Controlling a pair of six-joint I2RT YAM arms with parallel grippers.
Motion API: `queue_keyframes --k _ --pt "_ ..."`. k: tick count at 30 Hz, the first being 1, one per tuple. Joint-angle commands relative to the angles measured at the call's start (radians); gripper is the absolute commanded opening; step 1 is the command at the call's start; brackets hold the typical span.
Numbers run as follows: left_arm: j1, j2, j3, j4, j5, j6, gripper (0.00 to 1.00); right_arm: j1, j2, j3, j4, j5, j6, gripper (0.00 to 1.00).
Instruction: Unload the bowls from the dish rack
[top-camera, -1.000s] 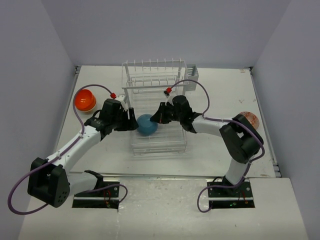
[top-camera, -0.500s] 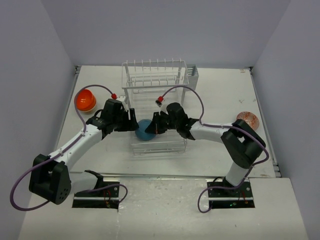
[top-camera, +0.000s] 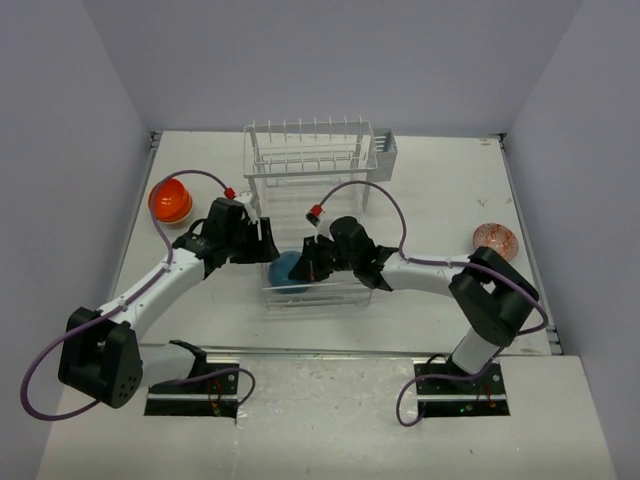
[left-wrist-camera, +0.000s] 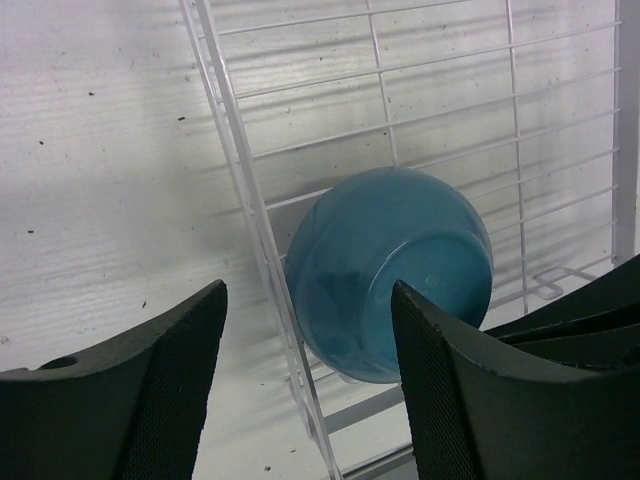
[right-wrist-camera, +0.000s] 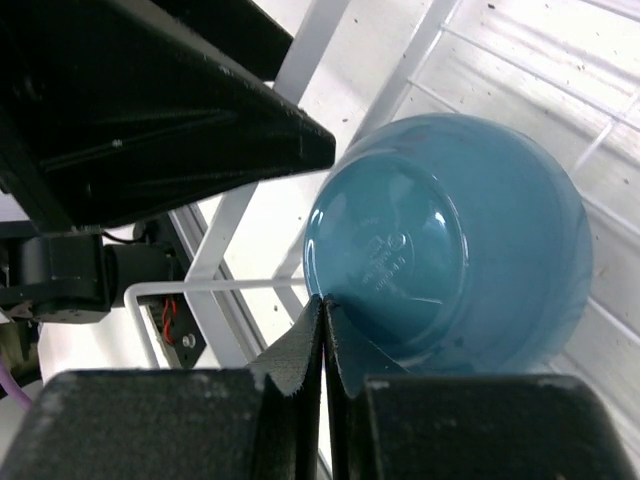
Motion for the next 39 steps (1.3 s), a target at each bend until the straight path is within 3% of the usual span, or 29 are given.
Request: queue_keyframes --k 1,9,13,17,19,25,30,39 --pt "-0.001 0.002 -0.007 0.035 0.027 -0.002 0.67 0.007 -0.064 -0.019 -0.044 0.041 -0.027 0.0" --pt "-0.001 -0.035 -0.056 0.039 0.089 -0.008 0.65 0.007 -0.166 0.032 -0.143 0.093 -0.045 0.06" --pt "-0.001 -0.037 -0.07 0.039 0.088 -0.003 0.67 0.006 -0.245 0.041 -0.226 0.182 -0.059 0.25" --pt "-0.001 -0.023 -0.07 0.037 0.079 -0.005 0.67 -0.029 -0.314 0.021 -0.295 0.245 -0.045 0.57" --pt "-0.001 -0.02 -0.069 0.039 0.068 -0.007 0.63 -0.077 -0.322 0.005 -0.295 0.223 -0.031 0.7" --pt "-0.001 -0.02 -0.072 0.032 0.056 -0.013 0.42 -0.126 -0.287 -0.087 -0.213 0.112 -0.001 0.9" --pt "-0.001 -0.021 -0.072 0.031 0.056 -0.014 0.34 -0.126 -0.18 -0.088 -0.138 0.005 0.002 0.93" --pt "-0.001 -0.018 -0.073 0.029 0.048 -0.007 0.34 -0.126 -0.083 -0.098 -0.042 -0.049 0.021 0.92"
